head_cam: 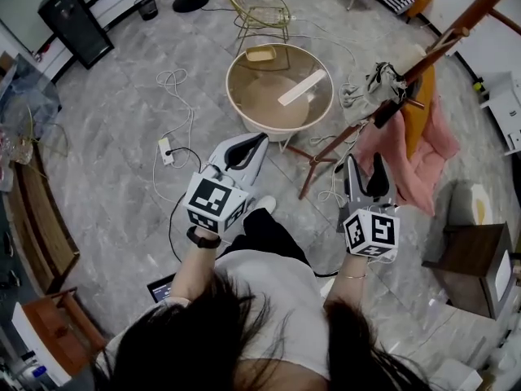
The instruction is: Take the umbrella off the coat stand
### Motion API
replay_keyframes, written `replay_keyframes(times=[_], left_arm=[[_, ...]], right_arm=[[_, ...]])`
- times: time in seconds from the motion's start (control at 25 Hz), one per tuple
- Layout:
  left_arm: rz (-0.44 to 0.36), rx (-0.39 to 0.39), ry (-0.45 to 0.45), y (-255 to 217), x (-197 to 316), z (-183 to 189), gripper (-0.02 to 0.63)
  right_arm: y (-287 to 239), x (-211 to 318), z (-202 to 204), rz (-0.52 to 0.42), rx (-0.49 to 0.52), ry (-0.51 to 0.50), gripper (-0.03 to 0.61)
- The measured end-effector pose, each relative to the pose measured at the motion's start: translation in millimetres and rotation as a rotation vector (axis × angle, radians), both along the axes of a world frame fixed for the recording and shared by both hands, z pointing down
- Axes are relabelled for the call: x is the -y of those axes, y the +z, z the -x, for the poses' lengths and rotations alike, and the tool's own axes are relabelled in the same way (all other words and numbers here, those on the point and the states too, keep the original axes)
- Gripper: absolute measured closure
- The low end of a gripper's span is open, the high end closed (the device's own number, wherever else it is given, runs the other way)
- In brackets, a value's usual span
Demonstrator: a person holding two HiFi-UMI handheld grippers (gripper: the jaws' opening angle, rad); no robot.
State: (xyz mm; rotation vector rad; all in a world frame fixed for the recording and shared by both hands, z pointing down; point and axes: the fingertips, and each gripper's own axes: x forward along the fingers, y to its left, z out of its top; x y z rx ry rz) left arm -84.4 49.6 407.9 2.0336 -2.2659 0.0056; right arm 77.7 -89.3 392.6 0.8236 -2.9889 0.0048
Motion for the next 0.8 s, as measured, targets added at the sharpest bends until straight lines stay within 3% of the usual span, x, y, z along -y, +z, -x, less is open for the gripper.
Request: replay_keyframes(times=[0.44,0.8], left_arm=[[-0.007,0.023,0.127,-10,98,43,0.555],[-0.020,0.033,0.224,-22,161,57,0.555]], right_arm=[[-7,79,33,-0.001,0.026,0.121,0.318],[-20,120,46,-0.007,0.053,0.183,0.308]])
